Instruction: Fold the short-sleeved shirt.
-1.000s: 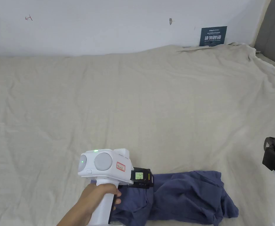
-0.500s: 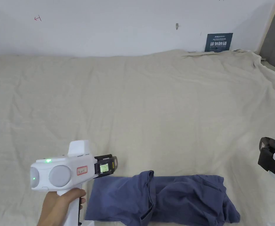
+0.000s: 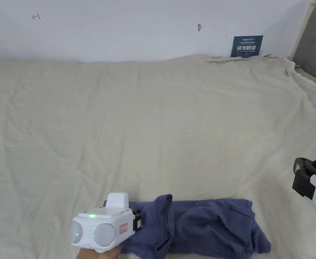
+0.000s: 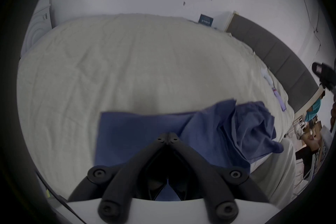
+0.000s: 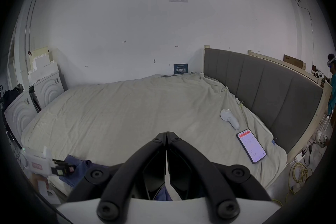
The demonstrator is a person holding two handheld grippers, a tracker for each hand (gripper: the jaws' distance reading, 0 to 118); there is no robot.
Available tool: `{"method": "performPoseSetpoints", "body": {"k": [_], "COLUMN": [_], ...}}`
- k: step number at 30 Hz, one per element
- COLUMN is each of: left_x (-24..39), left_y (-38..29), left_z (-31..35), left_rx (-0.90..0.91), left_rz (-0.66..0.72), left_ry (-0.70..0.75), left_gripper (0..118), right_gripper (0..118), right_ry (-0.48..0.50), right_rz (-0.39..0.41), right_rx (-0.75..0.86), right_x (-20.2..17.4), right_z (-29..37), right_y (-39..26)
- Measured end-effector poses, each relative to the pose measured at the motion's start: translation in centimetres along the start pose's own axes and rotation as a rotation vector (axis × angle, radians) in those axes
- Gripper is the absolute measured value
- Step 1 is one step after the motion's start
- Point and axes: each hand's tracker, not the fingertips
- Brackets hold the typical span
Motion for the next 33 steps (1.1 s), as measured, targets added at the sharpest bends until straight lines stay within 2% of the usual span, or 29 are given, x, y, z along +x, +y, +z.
{"method": "performPoseSetpoints", "body": {"k": [7, 17, 22, 30, 33], "left_x": [5.7, 9.3, 6.5, -1.0, -4.7], "left_y": [-0.5, 0.1, 2.3, 6.3, 6.9], "left_z": [-1.8, -2.9, 0.7, 6.8, 7.6], "left_rx": [0.003, 0.002, 0.026, 0.015, -0.032], "left_rz": [-0.14, -0.168, -0.081, -0.066, 0.016], "left_ry": [-0.015, -0.072, -0.172, -0.236, -0.292], "left_gripper": [0, 0, 0, 0, 0], "right_gripper": [0, 0, 0, 0, 0], "right_ry": [-0.033, -0.061, -0.058, -0.029, -0.017], "right_rz": [-0.007, -0.022, -0.017, 0.001, 0.004], "right_rx": [-0.013, -0.014, -0.011, 0.001, 0.005], "right_x": [1.6, 2.6, 2.4, 1.1, 0.5], "right_z": [0.3, 0.8, 1.0, 0.7, 0.6], "right_y": [-0.4, -0.4, -0.3, 0.4, 0.6]}}
